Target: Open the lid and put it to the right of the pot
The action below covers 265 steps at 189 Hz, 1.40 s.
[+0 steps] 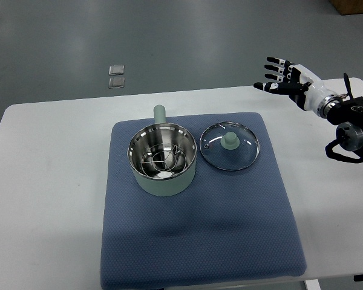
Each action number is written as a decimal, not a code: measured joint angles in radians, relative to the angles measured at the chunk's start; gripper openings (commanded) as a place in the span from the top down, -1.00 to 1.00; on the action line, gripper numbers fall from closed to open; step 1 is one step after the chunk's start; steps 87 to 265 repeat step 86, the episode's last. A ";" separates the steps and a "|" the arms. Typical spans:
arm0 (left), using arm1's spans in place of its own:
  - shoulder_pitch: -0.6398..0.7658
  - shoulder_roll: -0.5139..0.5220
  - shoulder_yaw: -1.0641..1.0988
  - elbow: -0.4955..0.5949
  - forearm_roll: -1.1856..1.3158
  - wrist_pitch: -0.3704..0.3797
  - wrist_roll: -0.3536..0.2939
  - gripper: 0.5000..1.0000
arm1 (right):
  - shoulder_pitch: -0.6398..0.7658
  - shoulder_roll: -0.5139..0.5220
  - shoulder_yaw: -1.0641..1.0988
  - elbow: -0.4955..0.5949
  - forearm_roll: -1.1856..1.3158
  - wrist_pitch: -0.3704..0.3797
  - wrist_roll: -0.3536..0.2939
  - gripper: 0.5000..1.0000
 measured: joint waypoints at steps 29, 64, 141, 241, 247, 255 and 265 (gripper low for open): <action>0.000 0.000 0.000 0.000 0.000 0.000 0.000 -1.00 | -0.055 0.043 0.061 -0.002 0.026 -0.028 0.029 -0.72; 0.000 0.000 0.000 0.000 0.000 0.000 0.001 -1.00 | -0.086 0.083 0.104 -0.016 0.028 -0.025 0.037 -0.72; 0.000 0.000 0.000 0.000 0.000 0.000 0.001 -1.00 | -0.089 0.097 0.106 -0.016 0.028 -0.023 0.037 -0.72; 0.000 0.000 0.000 0.000 0.000 0.000 0.001 -1.00 | -0.089 0.097 0.106 -0.016 0.028 -0.023 0.037 -0.72; 0.000 0.000 0.000 0.000 0.000 0.000 0.001 -1.00 | -0.089 0.097 0.106 -0.016 0.028 -0.023 0.037 -0.72; 0.000 0.000 0.000 0.000 0.000 0.000 0.001 -1.00 | -0.089 0.097 0.106 -0.016 0.028 -0.023 0.037 -0.72; 0.000 0.000 0.000 0.000 0.000 0.000 0.001 -1.00 | -0.089 0.097 0.106 -0.016 0.028 -0.023 0.037 -0.72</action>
